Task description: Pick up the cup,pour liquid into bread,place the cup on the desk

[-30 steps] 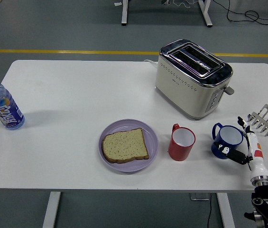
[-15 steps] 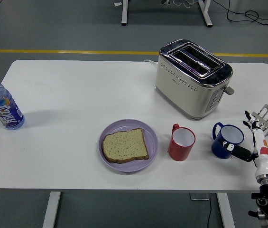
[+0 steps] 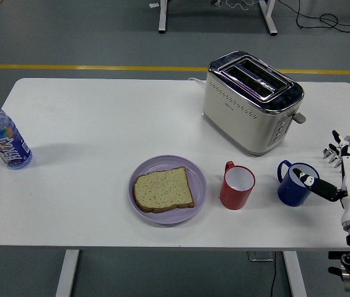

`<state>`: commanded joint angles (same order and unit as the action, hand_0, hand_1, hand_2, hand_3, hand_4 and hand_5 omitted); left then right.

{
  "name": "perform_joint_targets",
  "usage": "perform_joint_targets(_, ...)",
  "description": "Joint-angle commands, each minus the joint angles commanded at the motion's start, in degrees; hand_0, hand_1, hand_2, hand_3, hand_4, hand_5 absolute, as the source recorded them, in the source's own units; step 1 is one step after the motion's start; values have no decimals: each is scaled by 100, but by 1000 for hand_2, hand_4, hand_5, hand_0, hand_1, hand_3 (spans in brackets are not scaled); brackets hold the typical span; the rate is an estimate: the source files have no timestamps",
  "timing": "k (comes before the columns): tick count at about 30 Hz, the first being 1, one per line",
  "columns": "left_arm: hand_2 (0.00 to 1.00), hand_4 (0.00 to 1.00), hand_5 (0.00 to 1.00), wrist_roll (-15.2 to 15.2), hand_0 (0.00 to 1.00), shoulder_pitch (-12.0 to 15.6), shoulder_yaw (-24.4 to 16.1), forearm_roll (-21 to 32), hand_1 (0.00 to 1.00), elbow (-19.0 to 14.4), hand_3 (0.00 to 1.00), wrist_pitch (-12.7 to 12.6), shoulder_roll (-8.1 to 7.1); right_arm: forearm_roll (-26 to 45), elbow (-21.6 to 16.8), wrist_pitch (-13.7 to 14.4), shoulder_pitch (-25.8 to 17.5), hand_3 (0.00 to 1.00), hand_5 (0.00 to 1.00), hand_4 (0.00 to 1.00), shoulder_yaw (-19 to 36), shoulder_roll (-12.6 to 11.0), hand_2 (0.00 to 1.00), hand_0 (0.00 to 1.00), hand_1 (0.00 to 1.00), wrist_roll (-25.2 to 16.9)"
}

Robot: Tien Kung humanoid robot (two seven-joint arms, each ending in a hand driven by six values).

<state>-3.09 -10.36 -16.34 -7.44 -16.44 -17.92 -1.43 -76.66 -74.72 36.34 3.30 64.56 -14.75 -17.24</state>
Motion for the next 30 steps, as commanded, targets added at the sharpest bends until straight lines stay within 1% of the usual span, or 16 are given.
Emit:
perform_joint_targets(5,697,247,998,4,684,-8,5,15,693,1,554,0,0,118,-395,19,-56,998,79,998,33,-19,975,988,872,-24)
perform_joint_targets(6,697,247,998,5,684,-9,6,15,692,1,552,0,-1,160,-449,19,-55,990,93,998,43,-20,965,981,866,-45)
perform_joint_targets(10,697,247,998,8,684,-12,9,18,692,1,552,1,-2,885,-767,-80,-40,990,93,998,103,-14,965,981,866,-305)
perform_joint_targets(11,697,247,998,10,684,-12,12,22,692,1,552,1,-3,1107,-851,-127,-38,990,93,998,127,-7,965,981,866,-389)
perform_joint_targets(12,697,246,998,13,684,-12,14,27,692,1,552,2,-3,1364,-917,-179,-36,939,154,998,161,1,929,948,838,-455)
perform_joint_targets(17,697,246,998,19,684,-12,24,40,692,0,552,2,-6,2534,-1214,-485,-8,939,154,998,383,24,929,948,838,-742)
perform_joint_targets(18,697,246,998,19,684,-12,23,40,692,0,552,4,-7,2787,-1282,-602,2,939,154,998,447,26,929,948,838,-833)
perform_joint_targets(19,697,248,998,19,685,-12,23,40,694,0,554,4,-7,3011,-1312,-675,6,874,249,965,475,28,886,898,811,-877)
perform_joint_targets(21,697,248,998,18,685,-13,20,33,694,-1,554,4,-7,3532,-1406,-901,20,874,249,965,603,45,886,898,811,-996)
perform_joint_targets(24,697,248,998,25,685,-13,28,50,694,-2,554,5,-7,4240,-1447,-1161,32,874,249,965,725,66,886,898,811,-1069)
perform_joint_targets(25,697,247,998,20,685,-14,23,41,693,-2,553,4,-6,4463,-1435,-1227,35,830,308,930,762,71,845,876,780,-1076)
perform_joint_targets(26,697,247,998,13,685,-15,15,26,693,-1,553,4,-4,4724,-1411,-1291,37,830,308,930,806,77,845,876,780,-1075)
perform_joint_targets(30,697,247,998,1,685,-12,0,4,693,0,553,4,0,5671,-1327,-1345,13,830,308,930,898,101,845,876,780,-1027)
